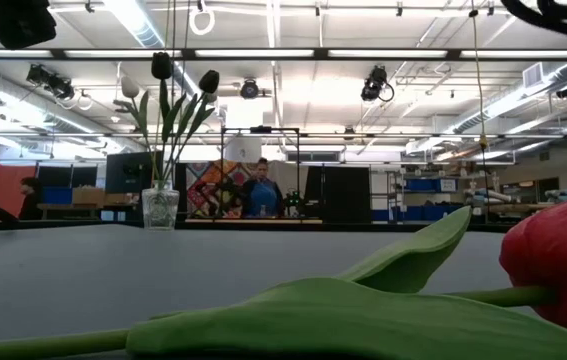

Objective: Sort flowers into vase by color
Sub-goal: Put the pink tulip into the yellow vase

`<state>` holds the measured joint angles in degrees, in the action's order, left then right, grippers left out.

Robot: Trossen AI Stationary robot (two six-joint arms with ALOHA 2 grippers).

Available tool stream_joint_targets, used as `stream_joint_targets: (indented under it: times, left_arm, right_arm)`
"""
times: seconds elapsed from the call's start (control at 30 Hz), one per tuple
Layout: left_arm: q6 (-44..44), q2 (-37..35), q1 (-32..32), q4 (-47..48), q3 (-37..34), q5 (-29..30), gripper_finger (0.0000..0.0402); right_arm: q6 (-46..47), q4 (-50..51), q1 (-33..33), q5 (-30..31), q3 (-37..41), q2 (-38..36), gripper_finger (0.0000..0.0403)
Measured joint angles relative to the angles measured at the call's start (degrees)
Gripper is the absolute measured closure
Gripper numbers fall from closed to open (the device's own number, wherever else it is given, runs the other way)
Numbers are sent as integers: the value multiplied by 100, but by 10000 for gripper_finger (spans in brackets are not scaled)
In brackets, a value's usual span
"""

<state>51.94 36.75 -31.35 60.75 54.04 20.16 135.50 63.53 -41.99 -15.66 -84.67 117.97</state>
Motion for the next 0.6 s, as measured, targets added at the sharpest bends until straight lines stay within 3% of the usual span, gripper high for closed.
stream_joint_targets:
  times: [0.3, 0.53, 0.6]
  left_arm:
    - [126, 0, 0, -2, 0, 3, 296]
    - [206, 0, 2, -10, 0, 9, 296]
    - [206, 0, 4, -13, 0, 30, 296]
  right_arm:
    - [-4, -228, -27, 36, 319, -2, 252]
    - [-408, -257, 33, 574, 393, -31, 252]
    - [-674, -200, 87, 1015, 405, -84, 252]
